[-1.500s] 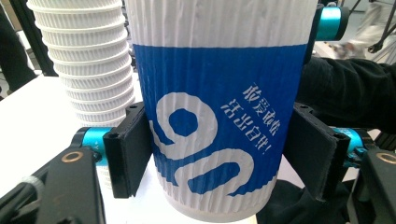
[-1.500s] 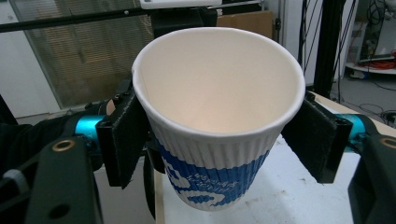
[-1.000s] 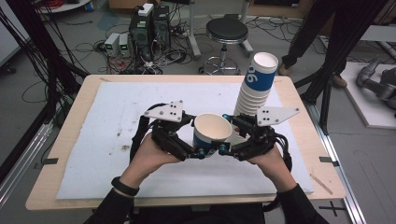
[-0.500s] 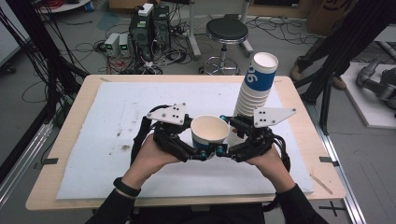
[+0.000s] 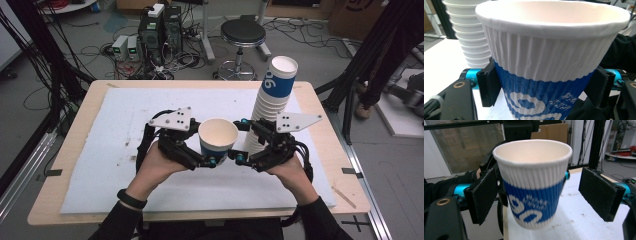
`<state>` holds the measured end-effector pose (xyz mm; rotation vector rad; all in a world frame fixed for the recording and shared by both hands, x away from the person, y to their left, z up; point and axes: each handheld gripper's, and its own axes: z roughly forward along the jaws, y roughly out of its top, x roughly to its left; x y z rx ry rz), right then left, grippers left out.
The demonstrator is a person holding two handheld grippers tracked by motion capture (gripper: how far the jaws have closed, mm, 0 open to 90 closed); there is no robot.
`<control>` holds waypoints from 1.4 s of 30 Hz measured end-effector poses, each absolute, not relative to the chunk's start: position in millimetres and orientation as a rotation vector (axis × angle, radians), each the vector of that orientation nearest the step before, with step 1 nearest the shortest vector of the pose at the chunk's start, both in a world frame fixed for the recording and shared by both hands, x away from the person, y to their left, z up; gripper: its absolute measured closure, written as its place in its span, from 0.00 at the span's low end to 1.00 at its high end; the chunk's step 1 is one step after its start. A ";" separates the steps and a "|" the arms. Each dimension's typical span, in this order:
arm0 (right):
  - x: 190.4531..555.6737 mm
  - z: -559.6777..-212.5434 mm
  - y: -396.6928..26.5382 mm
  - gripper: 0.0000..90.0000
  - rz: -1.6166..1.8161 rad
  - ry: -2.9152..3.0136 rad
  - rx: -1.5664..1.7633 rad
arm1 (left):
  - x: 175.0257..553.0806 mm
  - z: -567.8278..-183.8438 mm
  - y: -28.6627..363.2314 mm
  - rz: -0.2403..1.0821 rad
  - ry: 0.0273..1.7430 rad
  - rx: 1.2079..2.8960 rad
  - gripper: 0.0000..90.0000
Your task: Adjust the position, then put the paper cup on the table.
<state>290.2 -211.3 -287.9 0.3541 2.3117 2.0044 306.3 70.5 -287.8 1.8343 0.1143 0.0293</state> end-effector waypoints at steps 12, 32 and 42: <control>296.1 -287.6 -230.0 0.18 1.894 2.248 0.422 | 311.5 -282.5 107.6 0.207 0.227 1.780 0.29; 298.2 -287.9 -238.7 0.18 1.823 2.219 0.454 | 306.9 -275.5 155.7 0.345 0.352 1.698 0.28; 301.4 -289.7 -239.0 0.18 1.791 2.225 0.464 | 309.7 -282.1 165.3 0.374 0.399 1.701 0.28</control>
